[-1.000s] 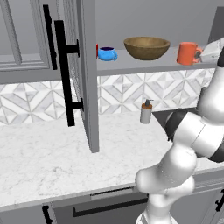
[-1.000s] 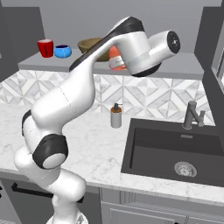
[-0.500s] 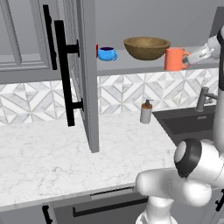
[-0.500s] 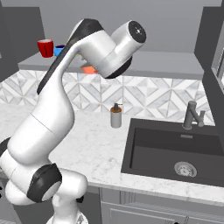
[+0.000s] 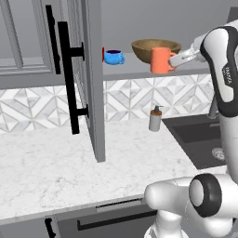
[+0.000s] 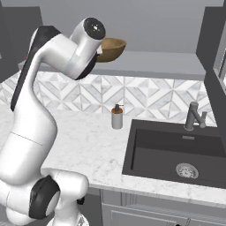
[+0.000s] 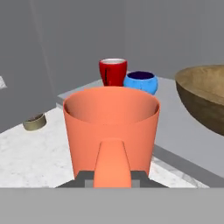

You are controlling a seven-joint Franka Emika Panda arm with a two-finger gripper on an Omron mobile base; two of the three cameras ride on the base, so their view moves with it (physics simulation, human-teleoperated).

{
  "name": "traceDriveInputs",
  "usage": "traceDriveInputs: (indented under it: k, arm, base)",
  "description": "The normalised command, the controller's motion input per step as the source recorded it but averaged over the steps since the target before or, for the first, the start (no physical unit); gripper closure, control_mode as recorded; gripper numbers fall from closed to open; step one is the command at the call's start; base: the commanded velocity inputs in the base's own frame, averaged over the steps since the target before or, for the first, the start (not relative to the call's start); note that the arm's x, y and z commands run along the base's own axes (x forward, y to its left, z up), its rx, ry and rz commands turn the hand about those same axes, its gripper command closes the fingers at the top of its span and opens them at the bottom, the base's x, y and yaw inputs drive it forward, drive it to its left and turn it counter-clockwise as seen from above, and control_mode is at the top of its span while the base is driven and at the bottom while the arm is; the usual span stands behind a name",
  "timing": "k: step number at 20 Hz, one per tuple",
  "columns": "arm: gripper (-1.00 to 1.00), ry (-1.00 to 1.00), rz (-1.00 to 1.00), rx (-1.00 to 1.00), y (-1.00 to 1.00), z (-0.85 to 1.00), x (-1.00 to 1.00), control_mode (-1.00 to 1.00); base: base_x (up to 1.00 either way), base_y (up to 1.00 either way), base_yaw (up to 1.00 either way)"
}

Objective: Gather all objects into one cabinet and sort the glasses and bowls to opposite sides.

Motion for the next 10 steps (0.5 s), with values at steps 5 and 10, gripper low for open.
traceDriveInputs:
  k: [5, 10]
  arm:
    - [1.0, -0.1, -0.1, 0.0, 0.46, 0.13, 0.0, -1.0]
    - [1.0, 0.04, 0.0, 0.0, 0.51, 0.19, 0.06, -1.0]
  base:
    - [0.0, 0.0, 0.0]
    - [0.0, 0.0, 0.0]
